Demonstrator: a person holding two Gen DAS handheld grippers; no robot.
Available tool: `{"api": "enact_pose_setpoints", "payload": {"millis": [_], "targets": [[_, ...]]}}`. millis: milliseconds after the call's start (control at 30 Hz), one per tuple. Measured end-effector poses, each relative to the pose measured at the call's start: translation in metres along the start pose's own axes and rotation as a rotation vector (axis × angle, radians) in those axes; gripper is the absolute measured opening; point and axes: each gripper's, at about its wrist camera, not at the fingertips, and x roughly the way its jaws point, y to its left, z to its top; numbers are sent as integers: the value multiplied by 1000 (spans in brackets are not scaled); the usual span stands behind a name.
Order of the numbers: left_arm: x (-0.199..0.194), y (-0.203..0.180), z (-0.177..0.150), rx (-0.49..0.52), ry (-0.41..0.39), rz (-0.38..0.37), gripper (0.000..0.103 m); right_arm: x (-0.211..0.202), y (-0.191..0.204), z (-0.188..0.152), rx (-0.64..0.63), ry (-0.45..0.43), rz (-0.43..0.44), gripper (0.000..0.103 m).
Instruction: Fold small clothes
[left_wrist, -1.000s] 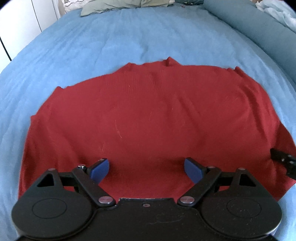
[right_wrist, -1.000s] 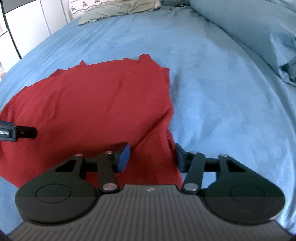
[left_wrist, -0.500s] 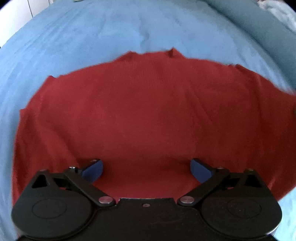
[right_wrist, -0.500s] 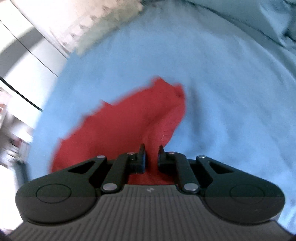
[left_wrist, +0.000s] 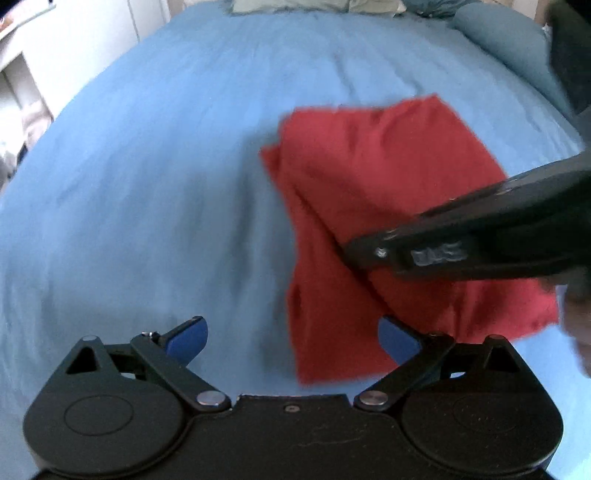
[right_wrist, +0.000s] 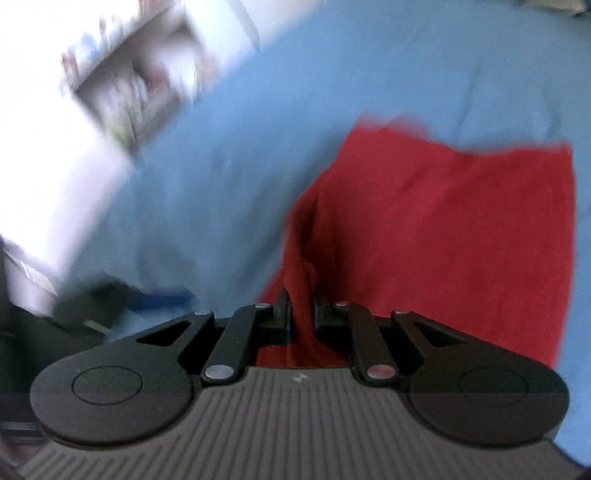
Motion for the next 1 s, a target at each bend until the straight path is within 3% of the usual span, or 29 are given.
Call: {"api": "enact_pose_setpoints", "payload": {"millis": [67,100,167,200,367,433,533,667,767,867,1000], "targets": [[-1,4,-11,-14,5,-14,100,-2,6,-5,9,-47,-9,34],[-2,5,-16,-21,4,-24,100,-6,5,-5,20,-55,6,52],[-5,8,-18,-33,1,-40,100,-20,1,-3,40,-85,42,79],[-8,8,-18,-38,-3,-48,100,-30,-1,-1,36,-113,45,83],[-29,3,-16,-36,-35,-88,100,-98,-34,-9,83,-267,-8,90],[-36,-6,-14,-40,-42,-110,100,-125,-51,-29,132,-313,-69,94],[-41,-12,-15,-45,-46,-133,100,-142,-63,-70,133,-309,-190,94],[-34,-21,-10,-40,-55,-125,100,-132,-62,-123,68,-235,-332,93],[-27,-24,-6,-43,-66,-120,100,-116,-61,-151,63,-200,-387,92],[-25,-29,-1,-42,-75,-102,100,-98,-62,-161,140,-220,-405,91],[-23,-26,4,-66,-89,-86,100,-78,-59,-150,186,-256,-444,91]]}}
